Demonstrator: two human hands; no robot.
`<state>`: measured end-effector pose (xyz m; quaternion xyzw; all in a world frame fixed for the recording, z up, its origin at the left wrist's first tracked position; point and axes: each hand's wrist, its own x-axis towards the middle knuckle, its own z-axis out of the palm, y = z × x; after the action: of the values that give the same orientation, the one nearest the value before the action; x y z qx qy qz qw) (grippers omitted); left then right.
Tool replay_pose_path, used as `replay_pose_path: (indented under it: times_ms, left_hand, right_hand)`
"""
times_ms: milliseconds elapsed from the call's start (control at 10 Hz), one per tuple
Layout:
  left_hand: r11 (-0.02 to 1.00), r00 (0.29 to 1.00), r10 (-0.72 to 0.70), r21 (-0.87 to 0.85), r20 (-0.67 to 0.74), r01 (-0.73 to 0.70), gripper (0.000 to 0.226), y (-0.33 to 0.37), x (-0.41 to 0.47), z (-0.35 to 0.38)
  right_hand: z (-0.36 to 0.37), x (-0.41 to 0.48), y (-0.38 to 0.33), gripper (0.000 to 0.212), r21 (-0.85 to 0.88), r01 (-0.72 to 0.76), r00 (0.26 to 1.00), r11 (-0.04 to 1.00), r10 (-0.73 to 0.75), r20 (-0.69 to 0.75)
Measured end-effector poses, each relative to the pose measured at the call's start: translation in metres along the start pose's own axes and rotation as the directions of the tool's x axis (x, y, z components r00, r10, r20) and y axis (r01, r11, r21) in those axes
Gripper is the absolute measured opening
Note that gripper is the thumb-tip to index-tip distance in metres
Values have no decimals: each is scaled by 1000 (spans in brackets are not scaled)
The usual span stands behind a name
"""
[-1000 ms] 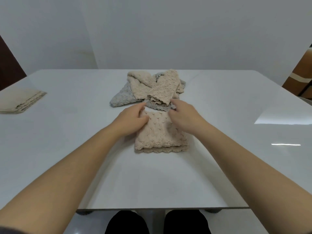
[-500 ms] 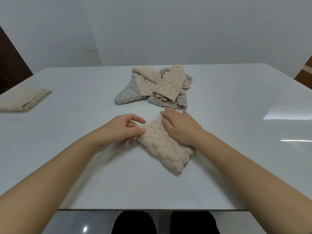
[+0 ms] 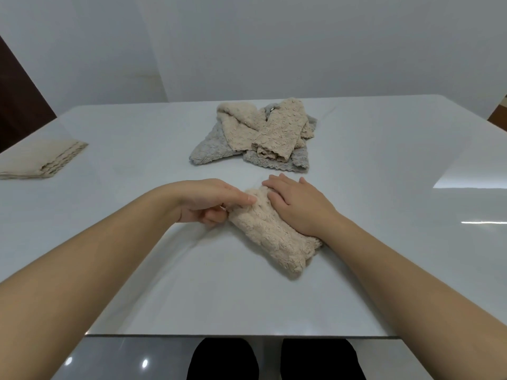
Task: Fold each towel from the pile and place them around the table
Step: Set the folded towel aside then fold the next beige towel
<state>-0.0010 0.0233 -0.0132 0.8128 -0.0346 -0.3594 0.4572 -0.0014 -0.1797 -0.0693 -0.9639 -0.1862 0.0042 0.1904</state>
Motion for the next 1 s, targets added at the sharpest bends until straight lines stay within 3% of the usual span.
replay_pose_path:
  times_ms: [300, 500, 700, 800, 1000]
  left_hand:
    - [997, 987, -73, 11, -144, 76, 32, -3, 5, -3]
    - [992, 981, -119, -67, -155, 109, 32, -11, 1, -7]
    - [994, 991, 100, -36, -92, -104, 30, -8, -3, 0]
    - [989, 992, 126, -76, -9, -127, 31, -6, -1, 1]
    - [998, 976, -57, -20, 209, 62, 29, 3, 12, -2]
  right_hand:
    - [0, -1, 0, 45, 7, -3, 1000, 1000, 3, 2]
    - [1, 0, 1, 45, 8, 1, 1000, 1000, -1, 0]
    - [2, 1, 1, 45, -8, -1, 1000, 1000, 1, -1]
    - [2, 0, 1, 45, -8, -5, 1000, 1000, 5, 3]
    - [2, 1, 1, 45, -8, -13, 1000, 1000, 13, 2]
